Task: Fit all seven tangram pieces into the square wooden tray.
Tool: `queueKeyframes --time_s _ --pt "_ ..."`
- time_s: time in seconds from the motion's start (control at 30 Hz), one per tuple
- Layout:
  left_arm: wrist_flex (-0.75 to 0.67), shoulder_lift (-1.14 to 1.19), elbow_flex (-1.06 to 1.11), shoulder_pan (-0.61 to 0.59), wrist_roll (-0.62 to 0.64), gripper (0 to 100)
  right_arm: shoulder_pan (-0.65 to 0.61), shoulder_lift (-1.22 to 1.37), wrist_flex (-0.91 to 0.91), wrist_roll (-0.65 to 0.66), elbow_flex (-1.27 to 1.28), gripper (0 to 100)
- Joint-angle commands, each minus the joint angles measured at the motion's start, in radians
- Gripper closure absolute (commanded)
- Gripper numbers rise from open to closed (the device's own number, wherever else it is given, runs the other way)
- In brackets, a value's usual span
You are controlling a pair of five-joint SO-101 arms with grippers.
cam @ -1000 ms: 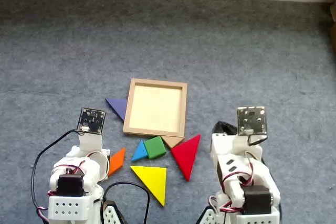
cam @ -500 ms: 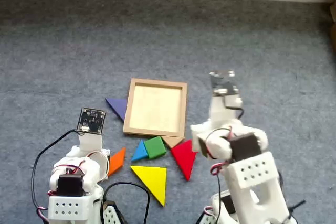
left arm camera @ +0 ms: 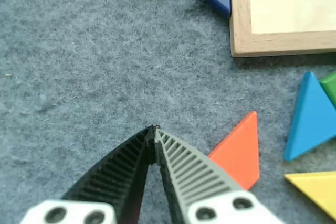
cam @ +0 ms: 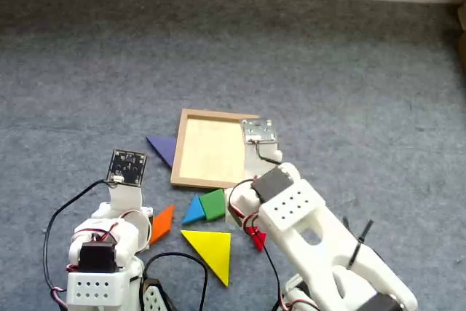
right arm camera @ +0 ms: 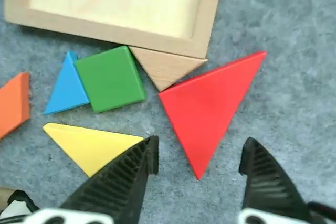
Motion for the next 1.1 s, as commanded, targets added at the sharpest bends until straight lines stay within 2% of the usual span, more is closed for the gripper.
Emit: queueKeyframes --time_s 0.0,0.13,0.5,0.73,1.07 --pt "0.006 -0.041 0.019 -0.010 -0.005 99 -0.013 0.059 -0.073 -0.055 -0.015 72.7" --pt "0.006 -0.041 0.019 -0.010 -0.005 99 -0.008 0.128 -0.194 -0.072 -0.010 72.8" --pt "0.006 -0.041 0.019 -0.010 -0.005 99 -0.008 0.163 -0.248 -0.118 0.010 72.7" --pt "0.006 -0.041 0.019 -0.010 -0.005 99 -0.004 0.291 -0.249 -0.121 0.025 72.4" --pt "0.006 -0.041 0.019 -0.010 -0.005 99 0.091 0.332 -0.346 -0.121 0.025 72.4"
